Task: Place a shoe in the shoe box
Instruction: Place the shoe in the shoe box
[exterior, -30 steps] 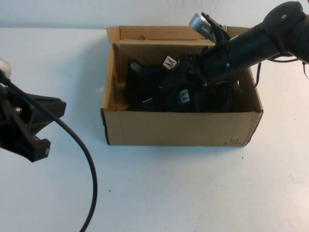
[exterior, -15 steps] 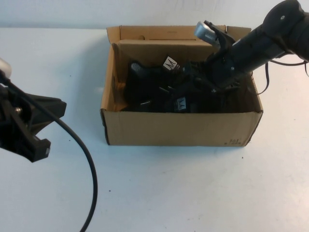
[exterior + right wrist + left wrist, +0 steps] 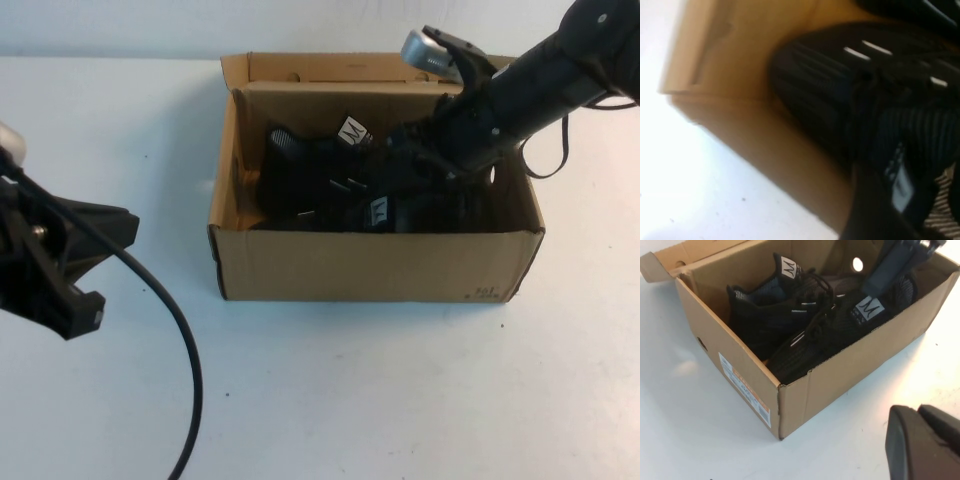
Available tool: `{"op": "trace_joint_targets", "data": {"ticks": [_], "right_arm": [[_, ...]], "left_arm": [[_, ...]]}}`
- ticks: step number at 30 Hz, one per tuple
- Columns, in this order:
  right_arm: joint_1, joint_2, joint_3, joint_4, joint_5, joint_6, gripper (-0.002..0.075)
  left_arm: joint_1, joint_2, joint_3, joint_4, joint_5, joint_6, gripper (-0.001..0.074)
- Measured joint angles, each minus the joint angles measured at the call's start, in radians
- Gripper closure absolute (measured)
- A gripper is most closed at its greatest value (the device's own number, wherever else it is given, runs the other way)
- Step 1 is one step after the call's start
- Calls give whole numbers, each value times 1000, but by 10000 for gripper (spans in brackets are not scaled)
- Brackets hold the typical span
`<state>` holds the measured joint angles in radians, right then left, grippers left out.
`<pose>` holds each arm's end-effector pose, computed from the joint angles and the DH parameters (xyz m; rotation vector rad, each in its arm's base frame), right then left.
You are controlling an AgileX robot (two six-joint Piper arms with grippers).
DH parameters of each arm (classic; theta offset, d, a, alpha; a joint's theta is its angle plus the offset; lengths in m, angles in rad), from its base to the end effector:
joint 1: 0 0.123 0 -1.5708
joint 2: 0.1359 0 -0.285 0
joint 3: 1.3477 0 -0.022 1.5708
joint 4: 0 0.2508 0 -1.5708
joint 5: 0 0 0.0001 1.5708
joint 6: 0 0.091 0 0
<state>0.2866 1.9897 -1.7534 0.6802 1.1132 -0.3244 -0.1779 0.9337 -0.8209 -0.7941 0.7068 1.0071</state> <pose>0.3995 0.1713 0.2810 -0.5317 2.6372 0.9062 0.1720 -0.0738 0.3453 0.8094 1.9279 -0.4098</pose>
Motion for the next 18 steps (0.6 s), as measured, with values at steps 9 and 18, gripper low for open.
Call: {"op": "trace_joint_targets", "data": {"ticks": [9, 18], "right_arm": [[0, -112, 0, -3, 0, -62, 490], [0, -293, -46, -191, -11, -73, 731]], "left_arm": [[0, 0, 0, 0, 0, 0, 736], [0, -1, -82, 83, 197, 15, 736]]}}
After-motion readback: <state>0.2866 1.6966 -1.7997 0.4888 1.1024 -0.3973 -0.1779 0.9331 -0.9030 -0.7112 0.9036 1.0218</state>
